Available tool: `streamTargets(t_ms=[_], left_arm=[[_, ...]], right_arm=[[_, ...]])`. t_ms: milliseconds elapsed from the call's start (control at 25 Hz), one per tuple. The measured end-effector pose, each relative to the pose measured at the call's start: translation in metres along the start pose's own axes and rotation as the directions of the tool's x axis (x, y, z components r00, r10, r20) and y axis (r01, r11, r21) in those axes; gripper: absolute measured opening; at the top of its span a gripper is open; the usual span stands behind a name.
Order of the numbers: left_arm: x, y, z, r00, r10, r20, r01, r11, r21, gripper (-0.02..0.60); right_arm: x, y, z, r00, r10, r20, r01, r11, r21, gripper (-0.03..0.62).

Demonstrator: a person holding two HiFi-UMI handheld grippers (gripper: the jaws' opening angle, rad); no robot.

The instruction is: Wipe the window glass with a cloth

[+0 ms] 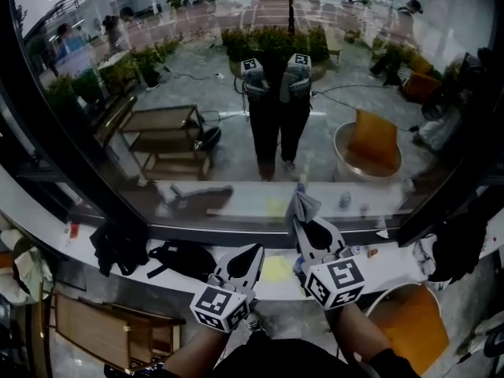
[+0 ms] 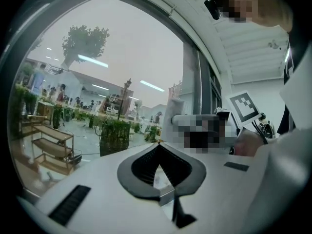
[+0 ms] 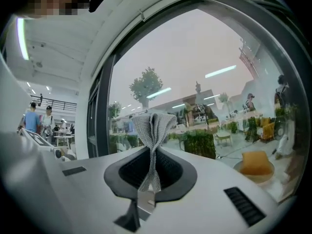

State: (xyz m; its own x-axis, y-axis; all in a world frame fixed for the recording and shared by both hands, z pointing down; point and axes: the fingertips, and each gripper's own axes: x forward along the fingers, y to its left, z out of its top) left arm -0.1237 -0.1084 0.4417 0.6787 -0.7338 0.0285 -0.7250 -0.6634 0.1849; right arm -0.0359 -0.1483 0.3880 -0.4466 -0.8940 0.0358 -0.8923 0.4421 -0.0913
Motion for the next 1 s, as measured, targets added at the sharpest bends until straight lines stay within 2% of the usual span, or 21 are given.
streamTargets(t_ms=[120,560,1000], left_arm=[[0.005,0.031,0.006,1.0,0.018,0.019,-0.018,1.0,-0.009,0.008],[0.017,0.128,0.021,0.998,0.053,0.023,-0.054,0.998,0.033,0.008],[0.008,0.182,0.016,0.999,0.051,0.009,-0.051,0.999,0.01,0.008]], right_arm=[[0.038,0.006,0.01,1.0,0.006,0.02,-0.005,1.0,-0.01,0.044],[0.156,0.019,0.032,0.998,-0.013,0.056,0.014,1.0,-0.018,0.044],[0.239,0.021,0.032,0.997,-0.079,0.023,0.08,0.995,-0.062,0.044]])
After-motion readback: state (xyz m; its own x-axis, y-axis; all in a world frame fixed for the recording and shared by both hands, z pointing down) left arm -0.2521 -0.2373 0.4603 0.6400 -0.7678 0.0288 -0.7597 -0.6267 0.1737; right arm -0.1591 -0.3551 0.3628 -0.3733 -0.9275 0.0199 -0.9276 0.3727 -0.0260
